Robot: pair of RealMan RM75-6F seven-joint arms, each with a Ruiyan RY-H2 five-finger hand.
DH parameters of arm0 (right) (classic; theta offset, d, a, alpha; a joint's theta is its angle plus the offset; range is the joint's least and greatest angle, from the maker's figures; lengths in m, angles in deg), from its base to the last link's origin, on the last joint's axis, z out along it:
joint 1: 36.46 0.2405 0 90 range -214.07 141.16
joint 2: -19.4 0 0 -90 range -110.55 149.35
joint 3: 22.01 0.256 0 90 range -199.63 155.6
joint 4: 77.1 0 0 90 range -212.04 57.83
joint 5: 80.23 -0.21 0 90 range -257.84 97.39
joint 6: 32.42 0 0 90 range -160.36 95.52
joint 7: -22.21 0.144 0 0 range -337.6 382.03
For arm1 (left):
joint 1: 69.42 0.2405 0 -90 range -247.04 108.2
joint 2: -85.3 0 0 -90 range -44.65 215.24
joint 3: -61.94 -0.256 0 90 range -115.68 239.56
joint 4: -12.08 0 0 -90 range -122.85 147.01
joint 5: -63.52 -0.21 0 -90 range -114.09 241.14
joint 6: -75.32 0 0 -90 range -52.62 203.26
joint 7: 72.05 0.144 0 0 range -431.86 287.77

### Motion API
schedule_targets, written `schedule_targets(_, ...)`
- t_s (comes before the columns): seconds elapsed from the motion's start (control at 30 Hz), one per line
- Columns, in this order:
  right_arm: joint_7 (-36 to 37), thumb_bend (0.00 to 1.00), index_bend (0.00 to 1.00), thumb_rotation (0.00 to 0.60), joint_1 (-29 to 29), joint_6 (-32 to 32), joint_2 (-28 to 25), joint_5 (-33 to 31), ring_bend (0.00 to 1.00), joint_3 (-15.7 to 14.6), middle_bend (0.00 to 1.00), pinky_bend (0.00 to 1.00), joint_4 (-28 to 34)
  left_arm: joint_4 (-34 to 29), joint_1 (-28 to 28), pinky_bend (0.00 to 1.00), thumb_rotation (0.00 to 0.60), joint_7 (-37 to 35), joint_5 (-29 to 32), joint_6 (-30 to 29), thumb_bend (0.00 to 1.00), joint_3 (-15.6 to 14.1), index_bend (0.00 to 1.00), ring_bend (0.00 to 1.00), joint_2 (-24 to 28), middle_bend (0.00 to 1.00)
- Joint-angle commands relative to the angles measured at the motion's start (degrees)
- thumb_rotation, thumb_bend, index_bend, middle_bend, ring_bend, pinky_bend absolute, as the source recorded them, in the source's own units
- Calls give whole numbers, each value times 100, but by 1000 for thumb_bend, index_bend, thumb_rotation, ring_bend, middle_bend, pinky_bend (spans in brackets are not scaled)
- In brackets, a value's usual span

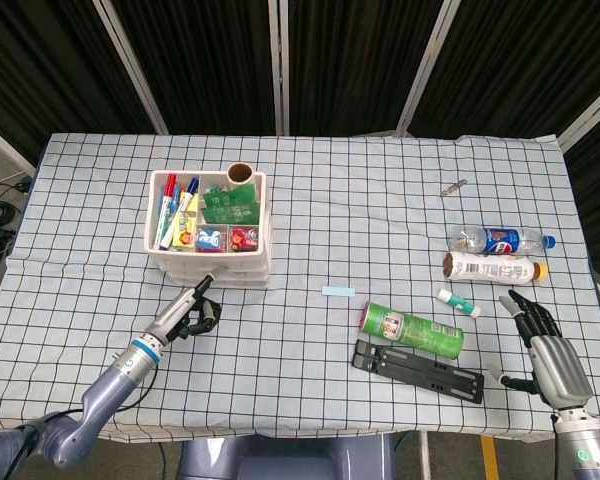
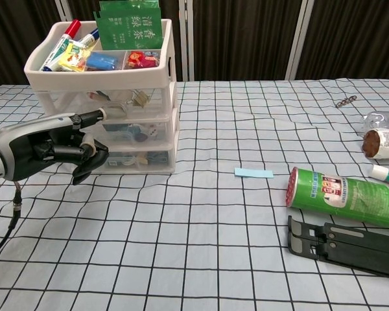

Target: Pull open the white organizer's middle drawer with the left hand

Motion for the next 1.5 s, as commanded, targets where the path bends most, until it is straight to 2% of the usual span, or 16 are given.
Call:
schedule_targets(0.03, 1, 111, 12, 600, -3, 5, -1, -4, 0, 1, 0, 0, 1, -31, 8, 708, 600, 10, -33, -19, 1000, -28, 0, 763, 18, 780)
schedule_targets(1.03, 5, 111, 12, 600, -9, 15, -10, 4, 0, -2, 0, 0, 18, -131, 102, 708, 600, -99, -247, -298, 1000, -217, 0, 762, 101, 780)
schedule_targets(1.5, -8, 111, 12, 600, -9, 13, -4, 16, 0, -10, 0, 0, 23, 189, 193, 708, 600, -901, -259, -361, 1000, -236, 0, 762, -59, 780)
